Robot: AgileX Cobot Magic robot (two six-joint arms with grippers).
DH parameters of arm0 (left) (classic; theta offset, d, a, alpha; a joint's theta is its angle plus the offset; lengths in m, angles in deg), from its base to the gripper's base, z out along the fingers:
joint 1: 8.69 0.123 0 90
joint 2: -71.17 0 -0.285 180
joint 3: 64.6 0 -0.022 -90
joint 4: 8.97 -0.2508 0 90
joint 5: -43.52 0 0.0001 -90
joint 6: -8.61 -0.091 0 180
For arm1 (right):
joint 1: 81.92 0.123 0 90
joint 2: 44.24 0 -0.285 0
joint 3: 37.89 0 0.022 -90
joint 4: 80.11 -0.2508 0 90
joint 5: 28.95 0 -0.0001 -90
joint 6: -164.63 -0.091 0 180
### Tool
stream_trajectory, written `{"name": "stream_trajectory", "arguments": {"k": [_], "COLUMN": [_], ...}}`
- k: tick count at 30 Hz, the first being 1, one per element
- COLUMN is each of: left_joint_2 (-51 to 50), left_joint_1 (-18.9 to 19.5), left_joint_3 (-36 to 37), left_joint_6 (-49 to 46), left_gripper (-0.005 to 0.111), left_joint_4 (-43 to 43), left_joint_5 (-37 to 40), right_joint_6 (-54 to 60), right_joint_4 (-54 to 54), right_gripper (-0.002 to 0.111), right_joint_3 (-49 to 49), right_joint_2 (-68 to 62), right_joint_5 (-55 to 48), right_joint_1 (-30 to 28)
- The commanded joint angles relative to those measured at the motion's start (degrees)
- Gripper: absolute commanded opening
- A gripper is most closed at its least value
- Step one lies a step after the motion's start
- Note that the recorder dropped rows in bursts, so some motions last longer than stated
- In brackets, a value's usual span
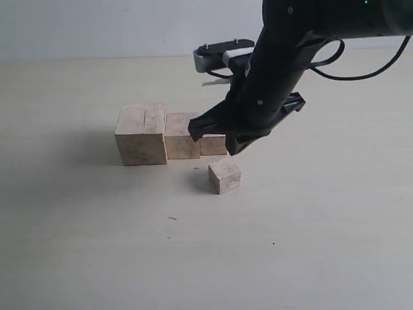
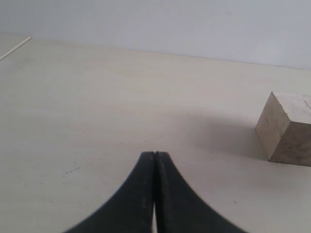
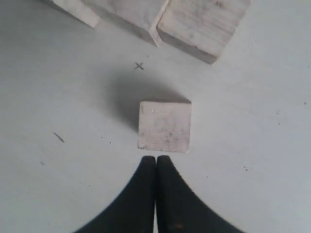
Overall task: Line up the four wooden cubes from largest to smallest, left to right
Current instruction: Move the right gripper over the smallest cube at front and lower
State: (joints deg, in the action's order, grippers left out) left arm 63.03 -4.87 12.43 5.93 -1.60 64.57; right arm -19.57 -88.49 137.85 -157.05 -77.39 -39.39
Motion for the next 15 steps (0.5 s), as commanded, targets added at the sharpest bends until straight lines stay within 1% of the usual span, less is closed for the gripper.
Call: {"name": "stream_trajectory", "arguments": {"k": [1,4,7,9,11,12,15], "left_joint_2": [0.35,0.35,0.35,0.35,0.35,0.35,0.35], "left_joint_1": [-0.34,-0.34,-0.34,-0.34,-0.34,-0.34,-0.34], "left_joint_3": [0.18,0.18,0.18,0.18,0.18,0.18,0.18], "left_joint_6": [0.00,0.00,0.00,0.00,0.00,0.00,0.00], "left_gripper": [0.000,0.000,0.000,0.000,0.000,0.000,0.000], "left_joint_4": [-0.05,-0.05,-0.05,-0.05,-0.05,-0.05,-0.05], "left_joint_5": [-0.62,-0.62,-0.62,-0.62,-0.62,-0.62,-0.62], "right_joint_6": [0.35,2.97,6.76,9.55,10.75,10.64,10.64], "right_joint_4": [-0.07,-1.64,-3.92,-5.52,-5.95,-5.98,-5.98], "right_gripper": [0.006,0.022,0.045,0.062,0.074,0.078,0.078], "right_joint_3": [-2.32,-2.32,-2.32,-2.32,-2.32,-2.32,-2.32], "right_joint_2": [-0.73,-0.70,-0.70,-0.70,-0.75,-0.89,-1.79], "right_joint_5": [2.17,2.38,3.18,3.51,4.46,5.00,5.76], "right_joint_1": [0.07,0.07,0.07,0.07,0.07,0.07,0.07]}}
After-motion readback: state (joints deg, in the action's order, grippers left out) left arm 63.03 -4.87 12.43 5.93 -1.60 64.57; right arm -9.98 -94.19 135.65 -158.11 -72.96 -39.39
